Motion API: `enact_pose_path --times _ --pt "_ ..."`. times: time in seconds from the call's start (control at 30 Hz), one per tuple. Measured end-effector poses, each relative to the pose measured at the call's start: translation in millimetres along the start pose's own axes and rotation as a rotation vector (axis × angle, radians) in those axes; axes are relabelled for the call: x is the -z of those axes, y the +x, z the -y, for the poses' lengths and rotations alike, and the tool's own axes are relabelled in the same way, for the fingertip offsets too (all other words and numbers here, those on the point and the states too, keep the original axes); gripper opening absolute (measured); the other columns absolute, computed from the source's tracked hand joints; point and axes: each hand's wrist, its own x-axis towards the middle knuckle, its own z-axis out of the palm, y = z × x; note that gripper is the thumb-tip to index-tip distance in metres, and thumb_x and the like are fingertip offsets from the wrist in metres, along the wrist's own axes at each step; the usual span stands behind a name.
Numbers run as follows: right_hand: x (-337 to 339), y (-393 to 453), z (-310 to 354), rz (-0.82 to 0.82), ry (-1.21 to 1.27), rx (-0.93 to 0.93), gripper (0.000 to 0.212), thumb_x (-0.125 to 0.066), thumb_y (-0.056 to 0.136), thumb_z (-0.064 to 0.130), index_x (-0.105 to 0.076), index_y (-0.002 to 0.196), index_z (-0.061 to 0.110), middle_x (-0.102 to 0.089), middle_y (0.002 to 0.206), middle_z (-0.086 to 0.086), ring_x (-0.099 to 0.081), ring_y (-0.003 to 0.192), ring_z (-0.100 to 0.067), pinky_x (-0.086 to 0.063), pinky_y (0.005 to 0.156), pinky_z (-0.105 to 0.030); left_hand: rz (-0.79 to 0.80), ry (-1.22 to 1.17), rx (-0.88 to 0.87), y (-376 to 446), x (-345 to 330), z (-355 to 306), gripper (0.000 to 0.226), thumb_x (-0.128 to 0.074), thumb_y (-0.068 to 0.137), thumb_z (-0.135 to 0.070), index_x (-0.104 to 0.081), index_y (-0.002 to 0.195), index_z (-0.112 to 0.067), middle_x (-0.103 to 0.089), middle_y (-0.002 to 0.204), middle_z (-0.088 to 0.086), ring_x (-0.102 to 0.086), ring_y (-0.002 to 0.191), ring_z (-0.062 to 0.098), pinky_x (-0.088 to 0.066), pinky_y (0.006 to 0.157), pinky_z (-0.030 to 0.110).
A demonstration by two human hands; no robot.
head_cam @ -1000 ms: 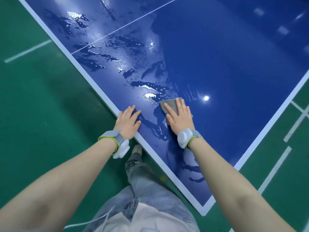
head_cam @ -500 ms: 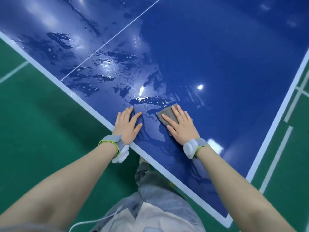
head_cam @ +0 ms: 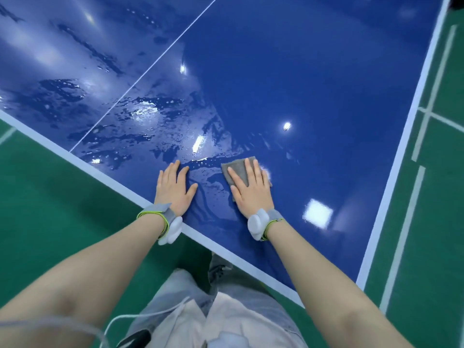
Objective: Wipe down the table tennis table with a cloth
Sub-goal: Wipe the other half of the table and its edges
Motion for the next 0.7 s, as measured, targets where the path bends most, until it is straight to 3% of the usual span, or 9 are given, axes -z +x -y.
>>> enact_pose_path --times 0.1,0.2,0.37,0.5,0.6,0.7 --pt "6.4 -1.5 -22.9 -0.067 0.004 0.001 0.055 -0.016 0.095 0.044 -0.037 0.144 0.031 -0.021 0.156 -0.012 -0.015 0.145 -0.032 -0.01 0.115 -0.042 0.006 0.004 -0.033 4.9 -0.5 0.0 0.055 -0.036 0.098 -0.038 -0.023 0.145 -0.012 -0.012 0.155 0.006 -0.007 0.143 0.022 0.002 0.115 0.035" --pt "9.8 4.8 -42.7 -0.079 0.021 -0.275 0.048 -0.021 0.102 0.04 -0.017 0.15 0.036 0.002 0.16 -0.007 0.007 0.147 -0.025 0.005 0.116 -0.037 0.003 0.006 -0.07 8.3 -0.7 4.1 0.054 -0.035 0.098 -0.038 -0.024 0.145 -0.013 -0.014 0.155 0.006 -0.008 0.143 0.022 0.001 0.116 0.035" --pt "9.0 17.0 -24.6 -0.087 0.042 -0.516 0.05 -0.019 0.103 0.04 -0.002 0.15 0.037 0.011 0.159 -0.007 0.014 0.146 -0.027 0.006 0.117 -0.041 -0.017 0.012 -0.156 12.4 0.6 14.4 0.052 -0.039 0.097 -0.035 -0.03 0.143 -0.012 -0.019 0.153 0.009 -0.013 0.141 0.026 0.0 0.116 0.036" --pt "2.8 20.5 14.9 -0.056 0.032 -0.329 0.058 -0.004 0.094 0.048 -0.014 0.15 0.035 -0.002 0.16 -0.01 0.004 0.146 -0.033 0.001 0.116 -0.045 -0.021 0.014 -0.243 24.0 4.0 24.1 0.05 -0.041 0.097 -0.033 -0.033 0.141 -0.011 -0.022 0.152 0.011 -0.015 0.141 0.027 -0.001 0.117 0.037" --pt "2.3 16.6 20.8 -0.082 0.049 -0.182 0.058 -0.013 0.092 0.045 -0.038 0.144 0.031 -0.027 0.154 -0.013 -0.019 0.143 -0.037 -0.017 0.114 -0.048 -0.011 0.029 -0.287 36.7 8.0 33.8 0.051 -0.04 0.097 -0.035 -0.032 0.142 -0.012 -0.02 0.153 0.01 -0.012 0.142 0.025 0.002 0.116 0.035" --pt "4.4 16.3 -3.0 -0.073 0.066 -0.23 0.066 -0.003 0.088 0.05 -0.028 0.147 0.035 -0.011 0.159 -0.006 -0.004 0.147 -0.027 -0.003 0.116 -0.039 0.003 0.047 -0.308 46.7 13.1 44.0 0.051 -0.038 0.097 -0.036 -0.029 0.143 -0.014 -0.016 0.154 0.008 -0.008 0.143 0.023 0.005 0.115 0.034"
